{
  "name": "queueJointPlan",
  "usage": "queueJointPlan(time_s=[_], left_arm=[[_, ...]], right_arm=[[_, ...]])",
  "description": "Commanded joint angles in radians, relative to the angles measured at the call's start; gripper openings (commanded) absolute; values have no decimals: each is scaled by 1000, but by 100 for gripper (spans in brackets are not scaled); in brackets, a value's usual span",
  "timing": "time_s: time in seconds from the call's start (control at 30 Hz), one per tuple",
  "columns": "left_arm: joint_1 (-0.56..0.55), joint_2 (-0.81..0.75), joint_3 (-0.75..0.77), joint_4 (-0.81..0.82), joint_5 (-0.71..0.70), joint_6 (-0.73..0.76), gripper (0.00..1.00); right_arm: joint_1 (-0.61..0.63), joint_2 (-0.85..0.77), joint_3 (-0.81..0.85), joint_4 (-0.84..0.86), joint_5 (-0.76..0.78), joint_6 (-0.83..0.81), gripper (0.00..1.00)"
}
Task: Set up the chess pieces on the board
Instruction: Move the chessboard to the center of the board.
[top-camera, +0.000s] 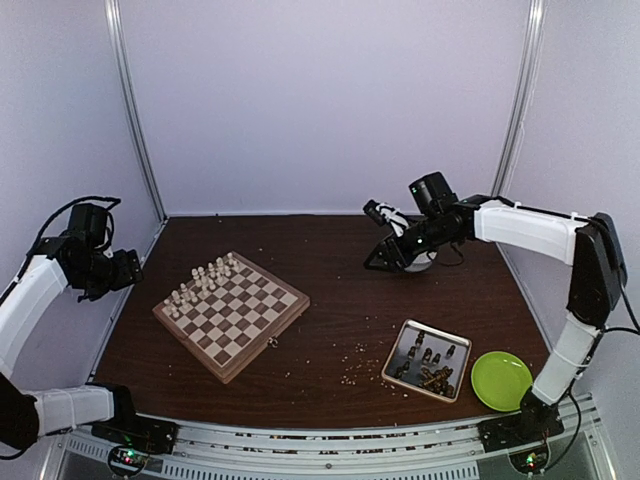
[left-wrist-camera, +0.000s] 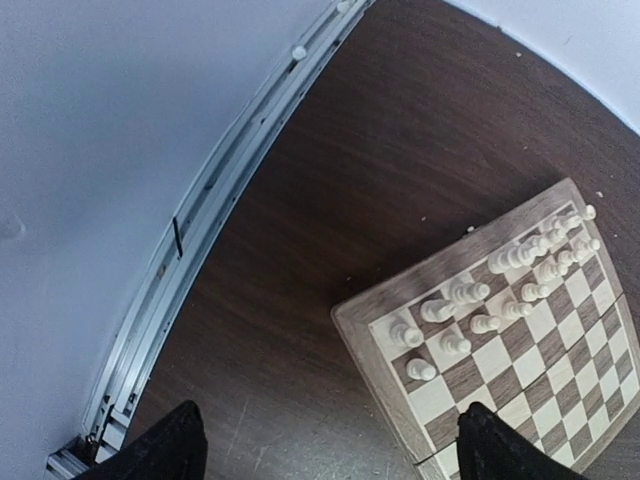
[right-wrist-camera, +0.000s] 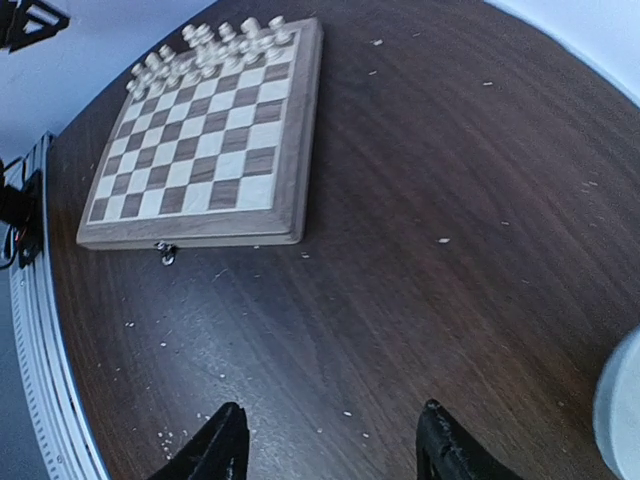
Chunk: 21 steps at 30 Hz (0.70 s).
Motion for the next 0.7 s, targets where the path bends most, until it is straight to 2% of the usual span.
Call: queueJointPlan(time_s=[0.0, 0.1, 0.2, 0.3, 0.53, 0.67], left_arm=[[96, 77, -39, -8, 119, -12, 90], [137, 115, -71, 65, 194, -42, 89], [175, 161, -88, 145, 253, -80, 83], [216, 232, -78, 202, 293, -74, 60], [305, 310, -134, 304, 325, -127, 54], [307, 349, -164, 349, 351, -156, 44]], right_arm=[[115, 123, 142, -96, -21, -3, 56], [165, 209, 225, -101, 11, 22, 54], [188, 293, 296, -107, 39, 60, 51], [191, 377, 376, -120, 44, 110, 49], [197, 498, 487, -142, 34, 178, 49], [197, 547, 539, -156, 43, 179, 50]])
